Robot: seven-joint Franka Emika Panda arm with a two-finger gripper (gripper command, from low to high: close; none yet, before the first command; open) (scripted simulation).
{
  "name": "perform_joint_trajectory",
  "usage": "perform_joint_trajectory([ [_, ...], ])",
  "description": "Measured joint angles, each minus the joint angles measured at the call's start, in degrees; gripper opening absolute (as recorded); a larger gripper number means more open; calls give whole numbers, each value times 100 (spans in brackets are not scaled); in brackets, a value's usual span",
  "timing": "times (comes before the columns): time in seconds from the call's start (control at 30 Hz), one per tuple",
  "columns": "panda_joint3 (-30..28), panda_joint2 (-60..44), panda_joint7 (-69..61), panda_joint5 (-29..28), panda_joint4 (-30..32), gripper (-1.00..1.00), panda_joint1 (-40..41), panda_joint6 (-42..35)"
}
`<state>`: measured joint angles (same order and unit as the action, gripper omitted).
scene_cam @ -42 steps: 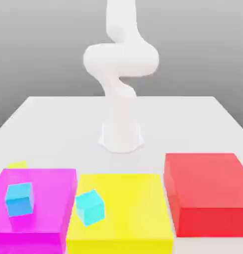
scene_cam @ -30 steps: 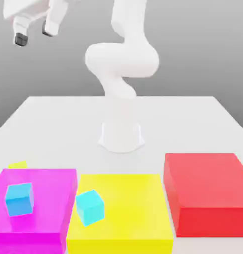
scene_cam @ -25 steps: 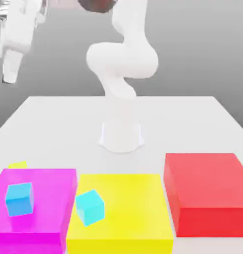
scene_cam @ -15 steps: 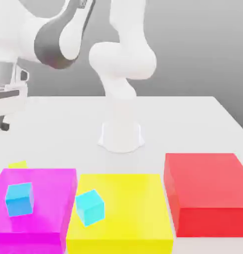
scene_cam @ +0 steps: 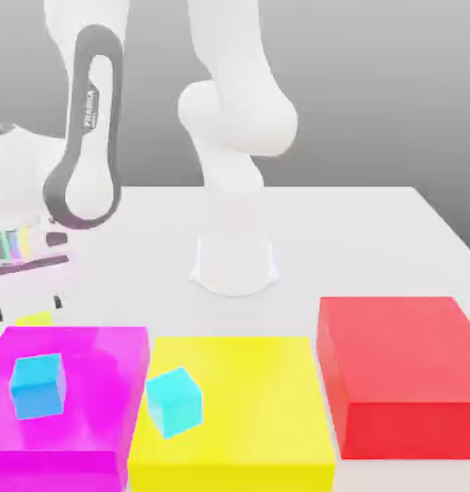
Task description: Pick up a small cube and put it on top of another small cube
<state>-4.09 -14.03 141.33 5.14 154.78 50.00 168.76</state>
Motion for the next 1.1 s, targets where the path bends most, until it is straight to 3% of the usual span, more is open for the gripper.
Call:
perform_joint_trajectory([
  [0.03, 68, -205, -38, 52, -35, 0, 56, 169],
  [0.07, 110, -324, -58, 78, -56, -100, 92, 267],
  [0.3, 114, -309, -63, 82, -54, -100, 97, 267],
  [0.5, -119, 801, 237, -319, 144, -100, -41, -646],
  [0.57, -156, 885, -37, -202, 141, -100, 96, -784],
  [0.83, 213, 537, -1870, 103, -1199, -100, 212, -1927],
  [1.1, 844, 329, -2646, -315, -2845, -100, -338, -3279],
])
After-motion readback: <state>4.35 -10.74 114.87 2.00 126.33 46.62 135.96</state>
